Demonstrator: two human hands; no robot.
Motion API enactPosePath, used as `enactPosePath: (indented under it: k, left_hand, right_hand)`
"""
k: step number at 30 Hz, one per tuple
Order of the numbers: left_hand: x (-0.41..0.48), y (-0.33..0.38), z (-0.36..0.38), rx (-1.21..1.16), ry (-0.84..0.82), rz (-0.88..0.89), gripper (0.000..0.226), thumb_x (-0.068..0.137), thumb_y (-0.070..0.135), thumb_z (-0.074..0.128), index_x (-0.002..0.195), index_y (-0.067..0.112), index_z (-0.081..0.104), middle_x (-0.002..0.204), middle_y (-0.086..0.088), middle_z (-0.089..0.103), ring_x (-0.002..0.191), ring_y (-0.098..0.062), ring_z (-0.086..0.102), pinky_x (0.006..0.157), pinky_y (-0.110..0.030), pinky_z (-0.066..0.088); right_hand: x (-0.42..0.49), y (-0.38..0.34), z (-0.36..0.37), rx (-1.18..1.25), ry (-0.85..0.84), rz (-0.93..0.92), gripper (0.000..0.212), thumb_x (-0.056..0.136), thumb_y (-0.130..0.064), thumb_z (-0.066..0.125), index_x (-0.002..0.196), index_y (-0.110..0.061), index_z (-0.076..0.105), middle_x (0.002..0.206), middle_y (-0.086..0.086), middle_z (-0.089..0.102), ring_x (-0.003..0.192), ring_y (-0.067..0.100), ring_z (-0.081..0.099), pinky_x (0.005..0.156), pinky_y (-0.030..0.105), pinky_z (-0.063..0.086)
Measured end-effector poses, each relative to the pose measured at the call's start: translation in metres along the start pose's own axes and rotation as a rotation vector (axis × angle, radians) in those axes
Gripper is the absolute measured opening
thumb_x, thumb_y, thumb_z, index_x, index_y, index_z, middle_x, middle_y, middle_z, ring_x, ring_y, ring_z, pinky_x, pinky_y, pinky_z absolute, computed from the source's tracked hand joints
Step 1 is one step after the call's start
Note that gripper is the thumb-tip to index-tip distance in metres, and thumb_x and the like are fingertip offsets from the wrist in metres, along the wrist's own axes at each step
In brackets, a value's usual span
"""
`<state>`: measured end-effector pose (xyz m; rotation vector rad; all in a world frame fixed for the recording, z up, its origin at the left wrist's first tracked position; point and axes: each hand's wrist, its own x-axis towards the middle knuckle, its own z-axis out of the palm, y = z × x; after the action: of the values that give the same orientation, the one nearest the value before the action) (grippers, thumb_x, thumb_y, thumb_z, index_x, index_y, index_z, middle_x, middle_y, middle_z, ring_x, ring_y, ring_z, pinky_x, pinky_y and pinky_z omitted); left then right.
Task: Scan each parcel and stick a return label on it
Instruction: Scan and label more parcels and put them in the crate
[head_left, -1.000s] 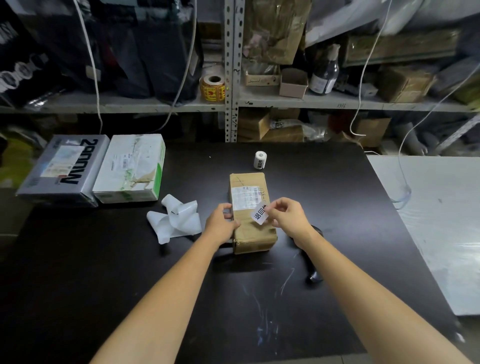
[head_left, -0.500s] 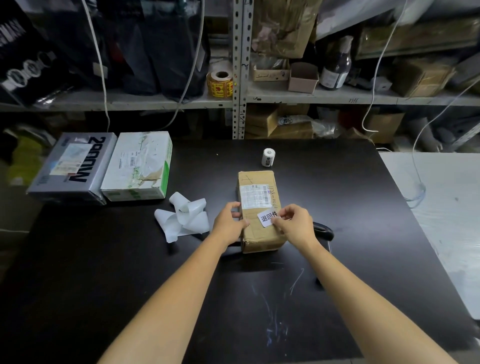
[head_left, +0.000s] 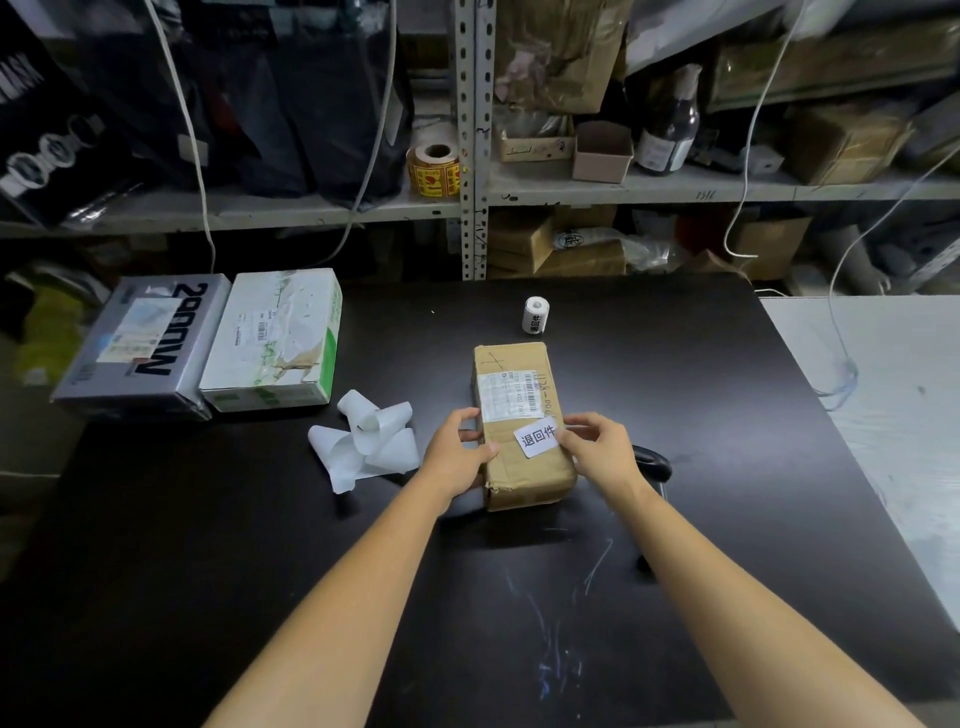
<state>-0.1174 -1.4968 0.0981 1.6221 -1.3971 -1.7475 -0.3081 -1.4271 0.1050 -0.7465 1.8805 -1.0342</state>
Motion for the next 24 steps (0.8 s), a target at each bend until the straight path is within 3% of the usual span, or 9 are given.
enactPosePath:
  k: [2,7,11,14,17,18,22,24]
  left_hand:
    - [-0.001,0.000,0.000,-0.052,-0.023,-0.024,0.053,0.091,0.006,0.065,0.133,0.030,0.044,0.121,-0.001,0.058,0.109,-0.019,0.059,0.079,-0.035,0.059]
    - [-0.010,0.000,0.001,-0.127,-0.029,-0.047,0.050,0.091,0.002,0.063,0.130,0.030,0.045,0.117,-0.001,0.061,0.107,-0.021,0.063,0.085,-0.042,0.058]
    - [-0.038,-0.002,-0.004,-0.177,0.025,-0.019,0.047,0.091,0.002,0.063,0.128,0.027,0.047,0.108,0.003,0.062,0.095,-0.013,0.065,0.068,-0.029,0.059]
    - [-0.072,0.007,-0.014,-0.243,0.107,0.045,0.045,0.091,-0.001,0.061,0.125,0.025,0.049,0.109,0.001,0.060,0.096,-0.011,0.063,0.061,-0.025,0.058]
    - [-0.118,0.013,-0.034,-0.273,0.214,0.085,0.051,0.091,0.000,0.062,0.132,0.028,0.048,0.122,-0.005,0.059,0.108,-0.018,0.061,0.081,-0.039,0.059]
    - [-0.135,0.013,-0.043,-0.276,0.249,0.096,0.056,0.091,0.001,0.063,0.136,0.028,0.045,0.124,-0.005,0.059,0.108,-0.018,0.061,0.080,-0.040,0.059]
    - [-0.215,-0.003,-0.082,-0.329,0.415,0.104,0.074,0.090,0.002,0.065,0.150,0.027,0.031,0.111,0.008,0.059,0.094,-0.010,0.065,0.059,-0.026,0.057]
    - [-0.261,-0.020,-0.109,-0.364,0.517,0.106,0.073,0.089,0.002,0.066,0.150,0.026,0.034,0.104,0.013,0.057,0.083,-0.005,0.065,0.057,-0.024,0.056]
  right_hand:
    - [0.003,-0.002,0.000,0.052,-0.009,0.037,0.012,0.090,-0.014,0.070,0.101,-0.015,0.067,0.101,0.006,0.072,0.096,0.021,0.069,0.086,0.050,0.058]
    - [0.001,-0.009,0.003,0.014,-0.086,0.028,0.035,0.091,-0.011,0.068,0.126,-0.011,0.061,0.102,0.006,0.073,0.091,0.019,0.072,0.083,0.041,0.060]
    - [-0.012,-0.022,-0.003,0.022,-0.185,0.020,0.031,0.091,-0.009,0.069,0.120,-0.013,0.062,0.104,0.008,0.072,0.094,0.021,0.071,0.080,0.043,0.061]
    - [-0.027,-0.046,-0.004,0.018,-0.295,-0.022,0.028,0.090,-0.010,0.070,0.115,-0.017,0.061,0.110,0.007,0.069,0.098,0.020,0.070,0.079,0.045,0.061]
    - [-0.053,-0.080,0.006,-0.025,-0.414,-0.115,0.032,0.088,-0.015,0.073,0.115,-0.024,0.059,0.112,0.003,0.065,0.099,0.018,0.067,0.067,0.033,0.061]
    - [-0.065,-0.090,0.012,-0.044,-0.450,-0.147,0.035,0.087,-0.019,0.074,0.116,-0.028,0.057,0.110,0.003,0.064,0.097,0.017,0.066,0.062,0.031,0.060]
    - [-0.125,-0.124,0.055,-0.140,-0.621,-0.243,0.036,0.085,-0.021,0.077,0.117,-0.030,0.062,0.098,0.004,0.070,0.091,0.022,0.069,0.074,0.049,0.061]
    - [-0.164,-0.135,0.088,-0.162,-0.722,-0.278,0.037,0.086,-0.018,0.076,0.120,-0.025,0.064,0.088,0.000,0.072,0.080,0.018,0.069,0.067,0.042,0.058]
